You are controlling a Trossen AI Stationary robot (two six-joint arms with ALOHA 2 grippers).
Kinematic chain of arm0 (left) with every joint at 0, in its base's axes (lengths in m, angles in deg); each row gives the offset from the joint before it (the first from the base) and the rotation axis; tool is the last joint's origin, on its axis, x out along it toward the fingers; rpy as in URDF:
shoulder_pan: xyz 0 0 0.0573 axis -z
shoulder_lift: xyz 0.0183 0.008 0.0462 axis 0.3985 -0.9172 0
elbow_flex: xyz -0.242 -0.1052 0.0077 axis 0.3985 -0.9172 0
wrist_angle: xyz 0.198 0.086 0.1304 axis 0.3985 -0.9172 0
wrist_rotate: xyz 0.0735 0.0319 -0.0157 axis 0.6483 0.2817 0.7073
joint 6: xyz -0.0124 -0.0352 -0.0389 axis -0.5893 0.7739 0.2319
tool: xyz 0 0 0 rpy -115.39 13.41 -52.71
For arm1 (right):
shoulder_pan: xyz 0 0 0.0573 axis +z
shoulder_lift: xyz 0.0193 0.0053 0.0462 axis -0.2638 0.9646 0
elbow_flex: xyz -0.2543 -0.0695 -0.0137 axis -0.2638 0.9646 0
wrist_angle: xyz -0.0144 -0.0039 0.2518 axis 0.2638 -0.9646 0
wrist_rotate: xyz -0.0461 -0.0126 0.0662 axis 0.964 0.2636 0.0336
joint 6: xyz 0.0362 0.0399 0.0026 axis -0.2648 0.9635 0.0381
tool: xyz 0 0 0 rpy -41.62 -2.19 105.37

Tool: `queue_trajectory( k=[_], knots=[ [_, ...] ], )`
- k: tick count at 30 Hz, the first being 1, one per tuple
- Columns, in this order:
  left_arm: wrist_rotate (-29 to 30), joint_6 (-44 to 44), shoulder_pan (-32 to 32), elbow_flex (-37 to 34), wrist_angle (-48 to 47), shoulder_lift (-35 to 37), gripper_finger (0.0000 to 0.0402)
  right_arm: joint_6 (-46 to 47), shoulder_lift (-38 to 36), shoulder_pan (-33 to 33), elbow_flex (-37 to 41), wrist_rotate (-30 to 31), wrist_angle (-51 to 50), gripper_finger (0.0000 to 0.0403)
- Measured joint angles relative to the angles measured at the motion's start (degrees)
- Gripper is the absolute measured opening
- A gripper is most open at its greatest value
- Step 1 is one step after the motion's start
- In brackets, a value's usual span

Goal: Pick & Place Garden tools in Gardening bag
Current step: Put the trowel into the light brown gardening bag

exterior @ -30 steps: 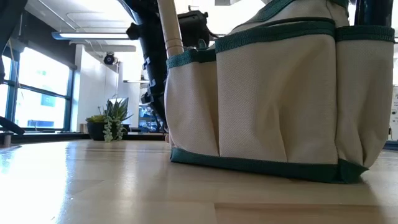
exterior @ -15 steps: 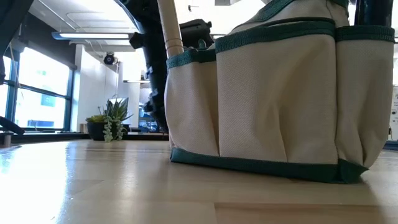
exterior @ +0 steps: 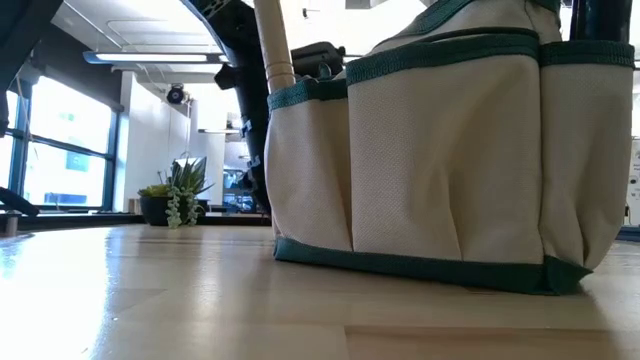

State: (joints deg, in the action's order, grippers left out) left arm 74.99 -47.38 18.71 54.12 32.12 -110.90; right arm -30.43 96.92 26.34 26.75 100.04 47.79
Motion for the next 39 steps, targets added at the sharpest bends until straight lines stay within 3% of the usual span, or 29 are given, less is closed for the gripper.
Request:
queue_trajectory(
  k=[5,11,17,25,39],
  knots=[
    [-0.42,-0.19,-0.85,0.00,0.08,-1.28,0.0139,-0.02,0.00,0.17,0.00,1.33,-0.49,0.0227],
    [-1.32,-1.61,-1.31,-0.09,-0.12,-1.37,0.0062,0.71,0.00,0.28,0.00,1.57,-1.30,0.0227],
    [0.51,-6.72,-1.21,-0.15,0.26,-1.46,0.0063,2.40,0.02,0.93,0.00,5.38,-3.19,0.0227],
    [5.35,-10.95,-1.18,-0.45,-0.45,1.52,0.0063,1.40,0.02,3.15,0.00,5.96,-3.00,0.0227],
    [18.00,-9.09,0.09,-0.37,-14.17,15.96,0.0063,-2.17,0.02,6.36,0.00,9.59,-3.24,0.0227]
  ],
)
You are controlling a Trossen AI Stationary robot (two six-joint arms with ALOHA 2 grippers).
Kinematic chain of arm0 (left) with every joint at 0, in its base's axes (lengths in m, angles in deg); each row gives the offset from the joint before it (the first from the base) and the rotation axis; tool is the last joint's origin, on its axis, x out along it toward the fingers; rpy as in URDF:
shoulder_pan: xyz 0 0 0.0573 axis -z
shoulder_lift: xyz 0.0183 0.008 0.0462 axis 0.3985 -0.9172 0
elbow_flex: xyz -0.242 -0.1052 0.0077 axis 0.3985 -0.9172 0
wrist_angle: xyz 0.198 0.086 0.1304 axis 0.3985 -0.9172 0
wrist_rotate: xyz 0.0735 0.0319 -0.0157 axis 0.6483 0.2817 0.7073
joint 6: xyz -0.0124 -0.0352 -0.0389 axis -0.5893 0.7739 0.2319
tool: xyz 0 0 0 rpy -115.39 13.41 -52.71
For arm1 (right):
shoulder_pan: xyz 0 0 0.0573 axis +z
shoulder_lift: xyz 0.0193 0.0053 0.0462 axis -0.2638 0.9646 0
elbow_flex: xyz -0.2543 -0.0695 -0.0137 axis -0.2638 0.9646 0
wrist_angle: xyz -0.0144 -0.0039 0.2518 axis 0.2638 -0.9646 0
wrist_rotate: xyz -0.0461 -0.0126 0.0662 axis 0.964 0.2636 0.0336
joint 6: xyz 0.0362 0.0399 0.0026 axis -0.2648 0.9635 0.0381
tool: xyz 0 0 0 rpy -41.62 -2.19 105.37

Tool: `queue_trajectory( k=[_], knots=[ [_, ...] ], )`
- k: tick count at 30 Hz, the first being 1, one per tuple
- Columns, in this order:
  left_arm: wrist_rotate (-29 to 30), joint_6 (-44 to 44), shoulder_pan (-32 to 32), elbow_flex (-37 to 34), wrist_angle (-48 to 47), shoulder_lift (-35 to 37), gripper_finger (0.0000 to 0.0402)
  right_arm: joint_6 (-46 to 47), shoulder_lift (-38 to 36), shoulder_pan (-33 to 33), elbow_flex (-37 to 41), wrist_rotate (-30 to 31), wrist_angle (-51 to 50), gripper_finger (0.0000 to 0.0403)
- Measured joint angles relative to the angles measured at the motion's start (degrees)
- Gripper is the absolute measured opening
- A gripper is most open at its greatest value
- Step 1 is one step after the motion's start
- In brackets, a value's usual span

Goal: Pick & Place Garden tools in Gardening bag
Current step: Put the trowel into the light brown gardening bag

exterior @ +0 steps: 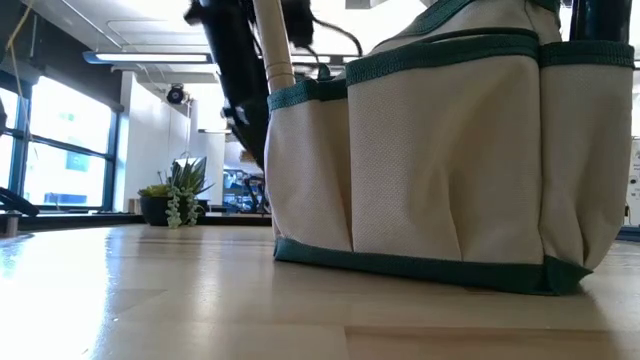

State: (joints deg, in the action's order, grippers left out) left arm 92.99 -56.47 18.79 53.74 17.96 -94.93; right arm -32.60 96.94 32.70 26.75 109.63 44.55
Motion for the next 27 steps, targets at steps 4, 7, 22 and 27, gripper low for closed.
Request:
queue_trajectory(
  k=[4,7,22,27],
  knots=[
    [-0.37,-0.33,0.42,0.01,-3.60,3.84,0.0063,-1.07,0.00,0.48,0.00,0.77,-0.54,0.0227],
    [-1.58,-0.30,0.85,0.03,-4.37,7.14,0.0063,-3.02,0.00,0.97,0.00,0.60,-1.03,0.0227],
    [-29.51,10.14,7.36,0.11,2.64,28.41,0.0063,-30.80,0.00,4.04,0.00,8.21,-1.62,0.0227],
    [-34.68,12.85,10.86,0.04,5.85,29.69,0.0063,-42.81,0.00,4.04,0.00,8.29,-1.54,0.0227]
  ],
)
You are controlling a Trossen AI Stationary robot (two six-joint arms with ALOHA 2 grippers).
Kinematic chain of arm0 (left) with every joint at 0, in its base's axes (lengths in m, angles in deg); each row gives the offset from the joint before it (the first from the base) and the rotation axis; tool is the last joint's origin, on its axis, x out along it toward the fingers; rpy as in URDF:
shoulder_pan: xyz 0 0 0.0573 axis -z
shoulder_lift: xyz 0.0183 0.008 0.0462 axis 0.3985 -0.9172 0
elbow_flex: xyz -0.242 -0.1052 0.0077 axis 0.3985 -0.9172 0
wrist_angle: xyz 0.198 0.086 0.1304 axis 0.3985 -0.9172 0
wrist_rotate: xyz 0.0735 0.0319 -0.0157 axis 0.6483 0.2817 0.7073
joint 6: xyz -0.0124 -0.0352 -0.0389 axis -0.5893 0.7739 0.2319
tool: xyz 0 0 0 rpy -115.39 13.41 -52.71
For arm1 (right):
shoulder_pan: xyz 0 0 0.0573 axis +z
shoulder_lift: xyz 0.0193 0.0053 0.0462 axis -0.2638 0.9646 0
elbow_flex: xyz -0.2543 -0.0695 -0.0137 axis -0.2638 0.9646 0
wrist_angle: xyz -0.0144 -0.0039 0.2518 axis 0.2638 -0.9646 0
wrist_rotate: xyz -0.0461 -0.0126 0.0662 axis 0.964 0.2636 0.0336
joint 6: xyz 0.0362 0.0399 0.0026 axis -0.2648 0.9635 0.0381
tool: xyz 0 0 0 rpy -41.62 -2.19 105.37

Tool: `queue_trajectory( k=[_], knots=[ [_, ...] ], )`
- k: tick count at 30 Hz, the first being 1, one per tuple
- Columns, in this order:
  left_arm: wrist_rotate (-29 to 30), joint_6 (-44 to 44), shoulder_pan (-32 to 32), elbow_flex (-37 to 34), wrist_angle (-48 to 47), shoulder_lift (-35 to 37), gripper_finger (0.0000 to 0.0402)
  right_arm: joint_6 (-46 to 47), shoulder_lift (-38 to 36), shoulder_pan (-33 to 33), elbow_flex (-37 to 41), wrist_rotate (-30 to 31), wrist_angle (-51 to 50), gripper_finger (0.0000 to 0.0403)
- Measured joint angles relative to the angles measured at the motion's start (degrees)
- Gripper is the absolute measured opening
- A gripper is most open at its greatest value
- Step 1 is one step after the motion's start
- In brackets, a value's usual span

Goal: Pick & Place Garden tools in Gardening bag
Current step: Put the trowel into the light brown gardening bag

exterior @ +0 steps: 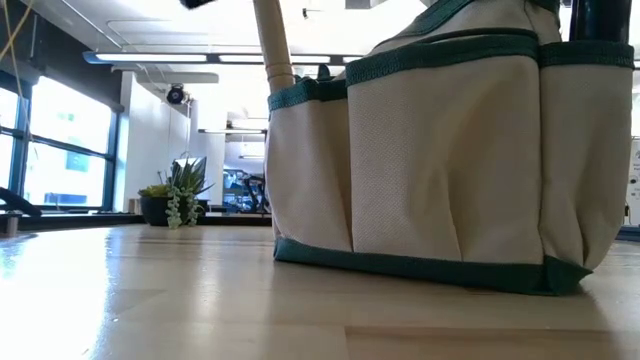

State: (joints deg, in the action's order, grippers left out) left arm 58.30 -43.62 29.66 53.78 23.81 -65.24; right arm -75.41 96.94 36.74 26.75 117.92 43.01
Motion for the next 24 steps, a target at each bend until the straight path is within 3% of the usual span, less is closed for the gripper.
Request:
queue_trajectory(
  k=[4,7,13,24],
  knots=[
    [-1.77,1.75,6.18,-3.43,12.07,-0.71,0.0063,-13.80,1.33,0.07,-1.70,1.33,-1.93,0.0227],
    [-1.80,0.28,10.16,-6.27,21.44,-1.71,0.0063,-24.09,2.86,-0.07,-4.15,6.47,-2.36,0.0227],
    [5.30,-2.39,16.94,-10.81,39.97,-3.86,0.0063,-39.42,3.91,-0.74,-8.46,17.18,-3.70,0.0227],
    [23.95,6.56,22.39,-12.25,49.02,-9.54,0.0063,-59.19,3.96,-2.36,-13.44,26.94,-15.30,0.0227]
  ],
)
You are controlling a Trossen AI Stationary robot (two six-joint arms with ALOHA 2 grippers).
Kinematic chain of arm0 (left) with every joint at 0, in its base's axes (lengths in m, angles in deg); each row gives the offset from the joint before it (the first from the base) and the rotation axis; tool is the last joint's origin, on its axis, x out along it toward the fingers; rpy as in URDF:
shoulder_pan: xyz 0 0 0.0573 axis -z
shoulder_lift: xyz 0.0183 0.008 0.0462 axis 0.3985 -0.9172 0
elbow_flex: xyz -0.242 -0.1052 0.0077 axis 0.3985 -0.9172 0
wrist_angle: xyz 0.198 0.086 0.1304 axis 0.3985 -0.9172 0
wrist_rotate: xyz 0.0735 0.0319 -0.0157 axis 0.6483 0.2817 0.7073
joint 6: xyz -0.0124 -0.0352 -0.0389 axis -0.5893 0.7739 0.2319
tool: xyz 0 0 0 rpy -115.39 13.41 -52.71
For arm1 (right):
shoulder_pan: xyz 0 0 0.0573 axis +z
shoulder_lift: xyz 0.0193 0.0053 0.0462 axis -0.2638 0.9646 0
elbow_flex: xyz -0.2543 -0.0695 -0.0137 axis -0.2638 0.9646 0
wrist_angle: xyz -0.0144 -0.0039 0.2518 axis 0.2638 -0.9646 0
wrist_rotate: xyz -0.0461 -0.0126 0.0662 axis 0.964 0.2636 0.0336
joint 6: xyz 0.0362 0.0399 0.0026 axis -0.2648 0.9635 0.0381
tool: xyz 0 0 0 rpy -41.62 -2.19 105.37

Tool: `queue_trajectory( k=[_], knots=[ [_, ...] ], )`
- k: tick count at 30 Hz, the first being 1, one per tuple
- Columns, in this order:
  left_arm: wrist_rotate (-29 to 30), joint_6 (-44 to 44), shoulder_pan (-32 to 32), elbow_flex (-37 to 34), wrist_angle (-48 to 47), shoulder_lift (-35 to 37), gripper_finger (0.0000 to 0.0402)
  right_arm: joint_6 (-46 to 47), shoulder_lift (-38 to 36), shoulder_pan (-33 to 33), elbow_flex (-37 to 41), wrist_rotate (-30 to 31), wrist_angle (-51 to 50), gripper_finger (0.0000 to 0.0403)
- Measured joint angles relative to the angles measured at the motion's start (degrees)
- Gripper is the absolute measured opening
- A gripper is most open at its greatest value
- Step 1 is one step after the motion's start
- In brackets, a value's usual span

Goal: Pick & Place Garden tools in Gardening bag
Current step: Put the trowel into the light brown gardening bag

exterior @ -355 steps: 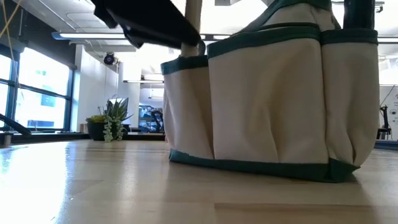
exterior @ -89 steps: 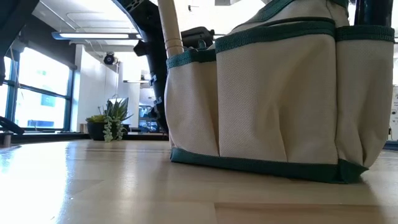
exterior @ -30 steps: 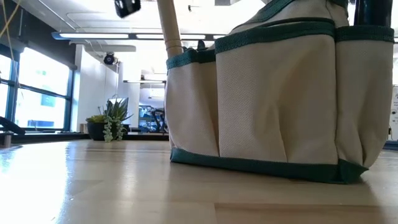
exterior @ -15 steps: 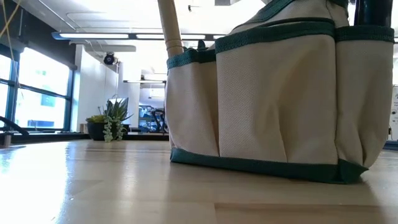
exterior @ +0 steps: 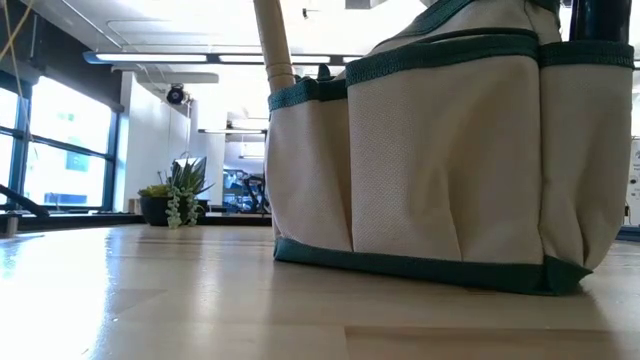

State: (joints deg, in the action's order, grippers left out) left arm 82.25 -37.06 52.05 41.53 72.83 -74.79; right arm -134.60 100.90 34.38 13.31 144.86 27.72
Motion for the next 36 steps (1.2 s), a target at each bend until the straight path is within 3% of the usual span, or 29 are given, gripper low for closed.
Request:
queue_trajectory(
  k=[7,23,31,36],
  knots=[
    [1.56,1.45,-0.06,0.02,8.01,-4.13,0.0063,-4.96,0.07,-3.35,-0.02,-0.54,-4.17,0.0227],
    [4.41,10.66,-0.43,0.06,10.28,-10.71,0.0063,-13.32,0.07,-5.89,-0.04,-2.76,-4.27,0.0227],
    [2.28,13.30,-0.40,0.04,13.63,-13.50,0.0063,-12.09,0.04,-6.72,-0.04,-2.02,-7.22,0.0227],
    [4.23,13.36,0.72,0.04,12.41,-13.50,0.0063,-11.35,0.00,-7.10,-0.07,-1.42,-8.74,0.0226]
  ],
)
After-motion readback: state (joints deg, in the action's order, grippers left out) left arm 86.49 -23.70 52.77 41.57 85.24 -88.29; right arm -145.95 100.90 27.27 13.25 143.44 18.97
